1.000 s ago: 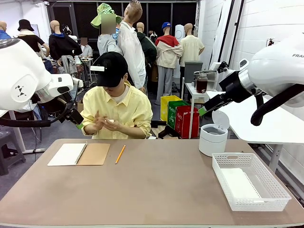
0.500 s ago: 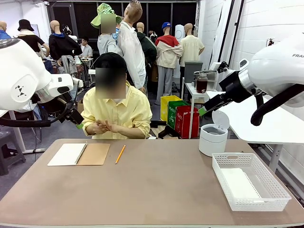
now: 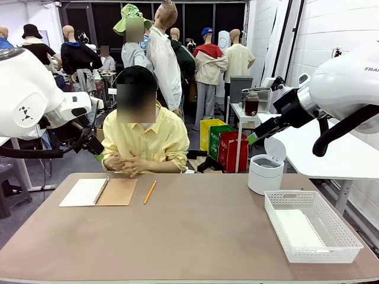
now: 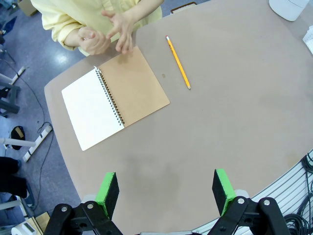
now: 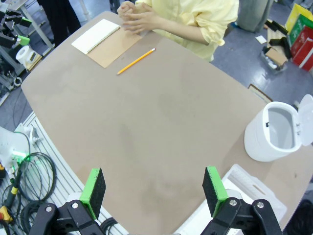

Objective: Sort the paper based on its condition.
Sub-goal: If a person hands you a paper, place it in the Organizing basket , and if it's crumpled, put it in the Trash can.

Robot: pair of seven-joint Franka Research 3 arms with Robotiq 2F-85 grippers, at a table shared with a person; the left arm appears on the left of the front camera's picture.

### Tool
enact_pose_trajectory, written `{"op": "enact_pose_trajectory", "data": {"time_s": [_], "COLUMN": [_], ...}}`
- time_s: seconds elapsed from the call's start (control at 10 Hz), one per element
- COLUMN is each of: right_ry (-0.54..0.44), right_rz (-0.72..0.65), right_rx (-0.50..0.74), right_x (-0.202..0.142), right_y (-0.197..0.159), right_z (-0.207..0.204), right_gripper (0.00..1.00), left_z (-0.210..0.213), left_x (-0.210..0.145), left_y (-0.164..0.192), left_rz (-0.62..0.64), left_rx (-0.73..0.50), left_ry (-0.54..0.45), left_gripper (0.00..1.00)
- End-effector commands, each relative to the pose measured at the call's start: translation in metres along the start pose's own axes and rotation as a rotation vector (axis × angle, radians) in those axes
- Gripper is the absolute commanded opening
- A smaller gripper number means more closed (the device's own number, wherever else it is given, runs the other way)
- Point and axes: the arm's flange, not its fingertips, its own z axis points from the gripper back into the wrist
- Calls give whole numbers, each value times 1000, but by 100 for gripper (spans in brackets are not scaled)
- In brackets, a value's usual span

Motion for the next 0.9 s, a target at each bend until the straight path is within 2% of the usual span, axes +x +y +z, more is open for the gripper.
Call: {"op": "enact_pose_trajectory", "data": {"time_s": [0.0, 0.8], "right_ry": [5, 5], "right_rz": [1, 1], "right_rx": [8, 8], "right_x": [0, 0], "right_y": [0, 0], "right_z": [1, 1], "right_gripper": [100, 100], "left_z": [0, 0], "left_x": [0, 0], "left_y": [1, 1], "left_rz": [-2, -2], "left_rx": [4, 4], "left_ry": [0, 0], "left_gripper": [100, 100]}}
